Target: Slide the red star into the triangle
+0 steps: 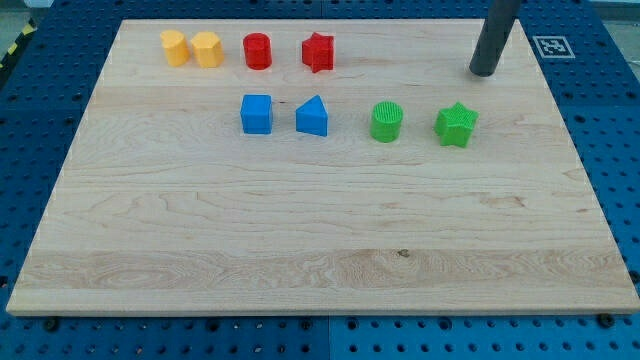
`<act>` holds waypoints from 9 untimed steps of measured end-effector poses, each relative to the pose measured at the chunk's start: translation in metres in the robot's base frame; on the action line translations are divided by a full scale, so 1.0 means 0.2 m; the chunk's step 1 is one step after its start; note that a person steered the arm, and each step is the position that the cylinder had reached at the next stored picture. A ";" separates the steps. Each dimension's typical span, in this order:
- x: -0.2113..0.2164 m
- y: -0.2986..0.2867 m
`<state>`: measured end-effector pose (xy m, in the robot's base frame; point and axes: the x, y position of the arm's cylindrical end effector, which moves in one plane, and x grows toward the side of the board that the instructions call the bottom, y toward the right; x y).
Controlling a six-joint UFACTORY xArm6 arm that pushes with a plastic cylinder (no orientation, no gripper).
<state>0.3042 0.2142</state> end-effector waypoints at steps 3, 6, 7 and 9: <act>0.00 0.00; 0.00 0.08; 0.00 0.09; 0.02 -0.23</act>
<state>0.3074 0.1674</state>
